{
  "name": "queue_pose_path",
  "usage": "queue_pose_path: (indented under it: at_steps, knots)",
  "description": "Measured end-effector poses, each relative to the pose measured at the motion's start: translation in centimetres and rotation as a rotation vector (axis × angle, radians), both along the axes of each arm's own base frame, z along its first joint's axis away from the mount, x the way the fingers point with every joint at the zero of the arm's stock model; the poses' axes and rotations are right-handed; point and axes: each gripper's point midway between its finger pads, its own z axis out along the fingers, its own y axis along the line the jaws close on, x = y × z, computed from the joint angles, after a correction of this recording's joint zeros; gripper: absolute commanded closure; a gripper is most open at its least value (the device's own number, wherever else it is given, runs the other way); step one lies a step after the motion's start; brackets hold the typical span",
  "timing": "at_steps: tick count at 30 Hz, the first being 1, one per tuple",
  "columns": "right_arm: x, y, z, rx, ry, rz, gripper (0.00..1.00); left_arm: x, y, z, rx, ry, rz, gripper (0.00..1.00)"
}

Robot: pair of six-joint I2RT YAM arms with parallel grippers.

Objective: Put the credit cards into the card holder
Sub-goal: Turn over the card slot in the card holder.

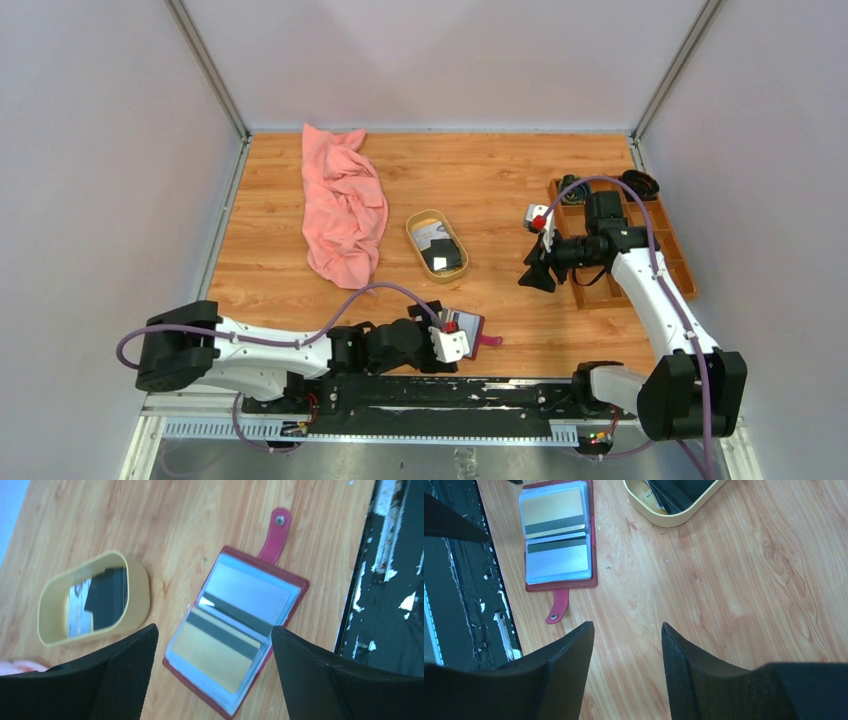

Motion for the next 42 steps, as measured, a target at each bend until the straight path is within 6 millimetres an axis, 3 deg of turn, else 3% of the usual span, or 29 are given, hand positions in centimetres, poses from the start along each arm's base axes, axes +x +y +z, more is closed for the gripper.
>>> queue_pose_path:
  at_steps: [4, 10, 22, 32, 42]
  knots:
    - [0.0, 0.0, 0.0, 0.0, 0.0, 0.0, 0.44, -0.6, -1.5, -0.1, -0.038, -0.072, -0.118, 0.13]
    - [0.0, 0.0, 0.0, 0.0, 0.0, 0.0, 0.44, -1.9, -0.7, -4.4, 0.048, -0.15, -0.273, 0.2]
    - [0.0, 0.0, -0.2, 0.0, 0.008, 0.0, 0.44, -2.8, -4.0, -3.6, -0.014, -0.181, -0.378, 0.27]
    - [0.0, 0.0, -0.3, -0.001, 0.013, 0.001, 0.44, -2.7, -4.3, -5.0, 0.018, -0.179, -0.384, 0.32]
    - [0.0, 0.0, -0.3, -0.001, 0.013, 0.001, 0.44, -2.2, -4.4, -5.3, 0.022, -0.196, -0.36, 0.44]
